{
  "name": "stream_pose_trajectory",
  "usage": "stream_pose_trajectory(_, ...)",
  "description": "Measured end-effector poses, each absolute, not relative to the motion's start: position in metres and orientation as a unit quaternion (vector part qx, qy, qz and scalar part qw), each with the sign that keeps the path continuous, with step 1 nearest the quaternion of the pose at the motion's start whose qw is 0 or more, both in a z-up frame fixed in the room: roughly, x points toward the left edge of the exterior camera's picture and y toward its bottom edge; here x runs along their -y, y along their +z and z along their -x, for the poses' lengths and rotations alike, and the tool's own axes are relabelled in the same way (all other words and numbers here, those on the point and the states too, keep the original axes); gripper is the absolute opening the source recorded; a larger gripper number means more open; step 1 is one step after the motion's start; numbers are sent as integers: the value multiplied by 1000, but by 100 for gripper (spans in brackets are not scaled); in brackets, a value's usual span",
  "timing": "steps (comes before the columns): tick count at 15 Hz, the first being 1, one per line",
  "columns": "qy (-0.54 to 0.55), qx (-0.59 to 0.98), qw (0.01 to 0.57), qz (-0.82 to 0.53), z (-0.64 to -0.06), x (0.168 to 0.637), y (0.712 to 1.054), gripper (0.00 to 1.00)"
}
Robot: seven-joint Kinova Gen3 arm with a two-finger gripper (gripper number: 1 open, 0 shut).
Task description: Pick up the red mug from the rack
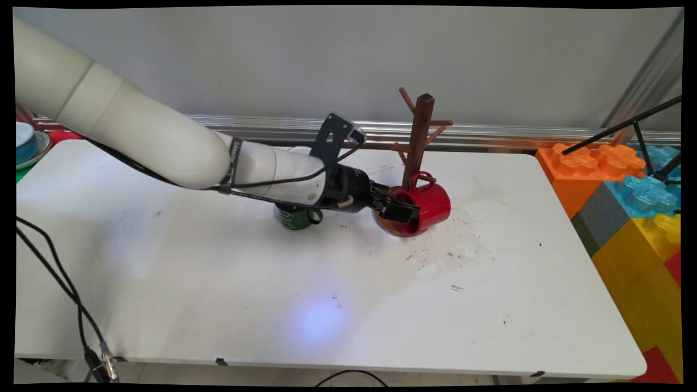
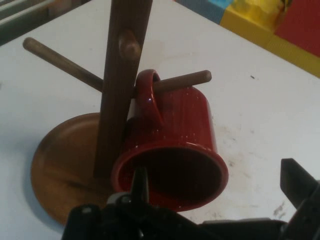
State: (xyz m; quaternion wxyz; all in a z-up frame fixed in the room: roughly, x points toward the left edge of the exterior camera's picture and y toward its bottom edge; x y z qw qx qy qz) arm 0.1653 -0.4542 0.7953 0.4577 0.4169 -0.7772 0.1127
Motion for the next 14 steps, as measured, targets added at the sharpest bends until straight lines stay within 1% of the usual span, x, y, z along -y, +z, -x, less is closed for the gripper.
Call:
stream_pose_trajectory(9,90,752,485,-437,-149,450,765,100)
stream_pose_trajectory(14,83,734,501,-452,-136,456,752,100)
